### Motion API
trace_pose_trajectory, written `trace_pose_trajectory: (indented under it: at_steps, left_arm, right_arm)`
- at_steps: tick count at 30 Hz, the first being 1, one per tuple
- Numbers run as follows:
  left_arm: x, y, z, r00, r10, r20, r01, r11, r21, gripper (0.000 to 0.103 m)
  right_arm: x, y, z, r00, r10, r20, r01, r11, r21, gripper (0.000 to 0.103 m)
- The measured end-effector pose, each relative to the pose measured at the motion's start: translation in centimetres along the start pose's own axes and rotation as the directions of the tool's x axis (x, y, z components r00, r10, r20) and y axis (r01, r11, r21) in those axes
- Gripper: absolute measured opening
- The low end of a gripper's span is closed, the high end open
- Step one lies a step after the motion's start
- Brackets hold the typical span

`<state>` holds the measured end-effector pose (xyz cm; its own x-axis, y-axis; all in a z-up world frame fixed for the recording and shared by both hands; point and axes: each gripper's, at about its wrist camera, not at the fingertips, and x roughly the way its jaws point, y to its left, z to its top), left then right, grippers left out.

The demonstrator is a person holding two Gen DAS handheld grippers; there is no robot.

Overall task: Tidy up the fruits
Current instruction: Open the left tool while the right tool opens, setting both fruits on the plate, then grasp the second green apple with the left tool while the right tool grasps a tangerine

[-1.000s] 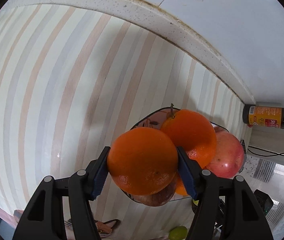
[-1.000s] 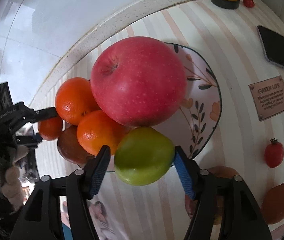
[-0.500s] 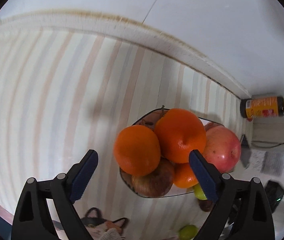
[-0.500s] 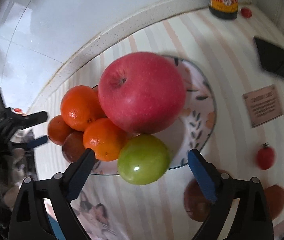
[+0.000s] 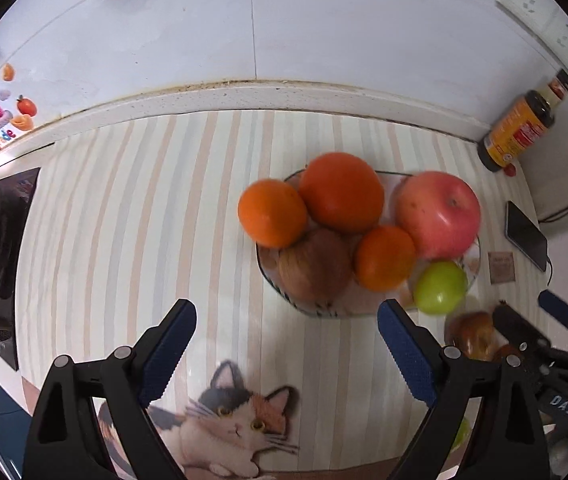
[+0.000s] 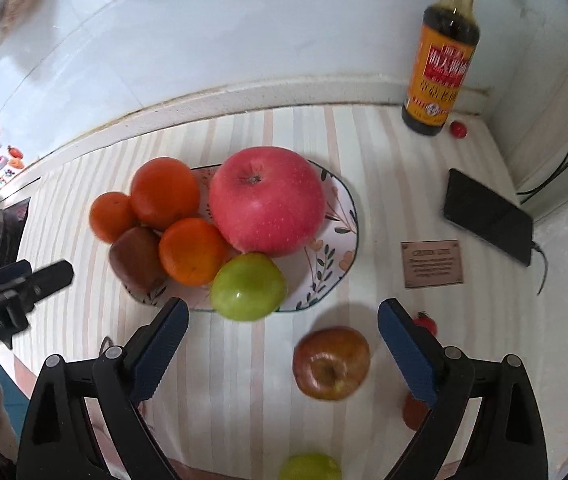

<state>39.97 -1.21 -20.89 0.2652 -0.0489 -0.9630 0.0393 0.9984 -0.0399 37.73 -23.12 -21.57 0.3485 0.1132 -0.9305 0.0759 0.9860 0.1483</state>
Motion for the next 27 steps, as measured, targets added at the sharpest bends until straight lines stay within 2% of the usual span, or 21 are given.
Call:
trace_pose_trajectory:
  at_steps: [13, 21, 27]
  left_arm:
    - [-8.1, -1.5, -3.7, 0.991, -0.016, 0.136, 0.011, 0.999, 0.037, 0.093]
    - [-11.5, -2.0, -6.2, 0.986, -0.04, 0.161, 0.03, 0.997, 0.066, 0.093]
    - [-12.5, -2.5, -7.4, 0.984, -0.039, 0.175, 0.025, 0.997, 0.078, 0.093]
  right_arm:
    - [-9.1, 1.2, -3.9, 0.993, 0.007, 0.116, -0.004, 1.0, -0.029, 0.098]
    - [-13.0, 1.7, -6.1, 0.987, 0.015, 0.157, -0.011, 1.0, -0.027, 0.098]
    - [-14.8, 1.4, -7.3, 0.985, 0.018, 0.173, -0.015, 1.0, -0.018, 0.098]
